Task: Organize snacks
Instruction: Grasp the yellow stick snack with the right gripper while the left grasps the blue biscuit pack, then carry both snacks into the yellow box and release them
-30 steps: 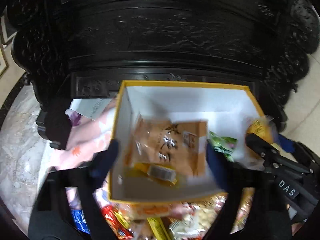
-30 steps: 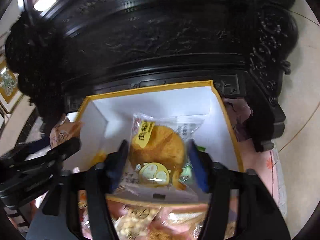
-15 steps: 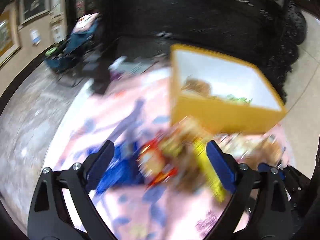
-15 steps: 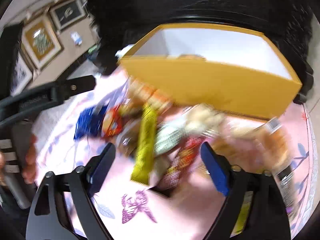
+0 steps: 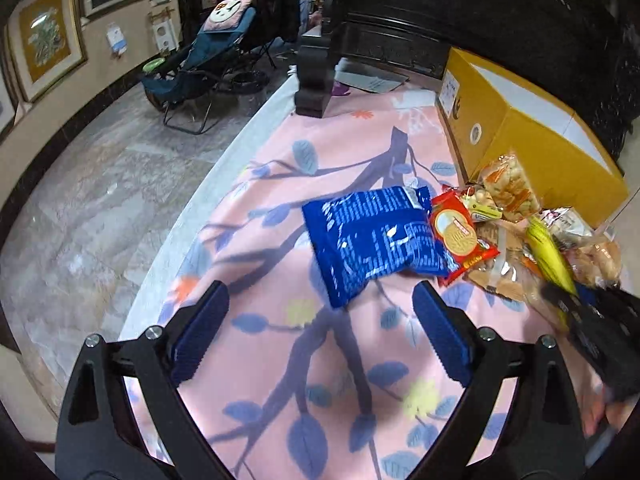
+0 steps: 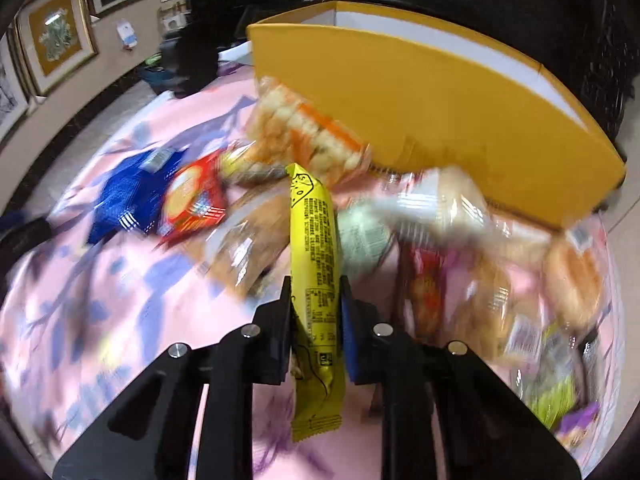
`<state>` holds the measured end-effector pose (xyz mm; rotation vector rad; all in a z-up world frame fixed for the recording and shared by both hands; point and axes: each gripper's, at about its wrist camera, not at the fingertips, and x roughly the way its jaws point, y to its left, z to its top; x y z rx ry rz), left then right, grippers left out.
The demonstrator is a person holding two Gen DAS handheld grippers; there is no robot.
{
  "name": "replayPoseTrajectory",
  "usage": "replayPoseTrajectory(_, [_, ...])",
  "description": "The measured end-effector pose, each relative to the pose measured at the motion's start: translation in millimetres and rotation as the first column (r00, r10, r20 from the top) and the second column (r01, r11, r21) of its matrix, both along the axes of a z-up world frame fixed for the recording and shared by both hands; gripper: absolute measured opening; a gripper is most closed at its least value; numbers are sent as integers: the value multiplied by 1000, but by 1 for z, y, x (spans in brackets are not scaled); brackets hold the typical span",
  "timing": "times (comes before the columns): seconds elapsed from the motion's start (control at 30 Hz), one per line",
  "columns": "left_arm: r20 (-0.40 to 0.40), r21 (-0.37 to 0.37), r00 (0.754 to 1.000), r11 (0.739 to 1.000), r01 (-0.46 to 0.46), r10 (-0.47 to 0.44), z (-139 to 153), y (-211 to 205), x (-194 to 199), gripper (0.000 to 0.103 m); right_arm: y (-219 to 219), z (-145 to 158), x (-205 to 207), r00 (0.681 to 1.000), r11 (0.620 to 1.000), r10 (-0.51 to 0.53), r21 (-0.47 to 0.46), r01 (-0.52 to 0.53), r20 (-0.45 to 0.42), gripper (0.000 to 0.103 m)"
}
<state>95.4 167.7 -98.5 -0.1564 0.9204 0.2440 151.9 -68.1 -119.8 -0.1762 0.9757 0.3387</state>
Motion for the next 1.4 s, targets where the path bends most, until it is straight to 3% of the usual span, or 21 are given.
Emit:
replayPoseTrajectory(0.17, [-25,11,998,998,64,-63,-8,-24,34,97,-14,-5,-34,999,998,3,67,1,-47,21])
replayPoseTrajectory(0.37, [-90,79,996,997,17,-10,-34,-35,71,97,-21,-10,-37,998,993,-14,117,21,-64,21])
replayPoseTrajectory(0.53, [-105,33,993,998,-53,56,-52,-23,82,97,-28,-9,-40,997,990,-8,141,18,-71,21])
replayPoseTrajectory(0.6, [-79,81,995,995,-56,63,-57,-27,80,96,-29,-10,-40,997,989,-6,148,17,-75,21])
replayPoseTrajectory(0.67, [-66,119,996,992,-52,60,-58,-32,76,92,-30,-12,-40,997,988,-7,155,19,-79,21])
replayPoseTrajectory(0.77, [-40,70,998,996,-49,52,-58,-28,68,80,-28,-16,-36,996,986,-7,163,21,-86,21])
replayPoseTrajectory(0.87, [-36,71,998,996,-51,54,-56,-28,61,66,-27,-19,-35,996,986,-6,168,21,-89,21])
replayPoseTrajectory(0.97, [-24,48,999,998,-47,48,-52,-30,47,60,-29,-15,-42,998,986,-8,164,19,-66,21])
replayPoseTrajectory(1.2, [19,-37,998,998,54,-53,-35,-63,-10,59,-53,12,-66,999,974,-39,222,43,-22,21])
replayPoseTrajectory(1.4, [96,-31,970,973,228,-224,5,-120,-46,60,-79,32,-85,995,957,-100,275,93,10,21])
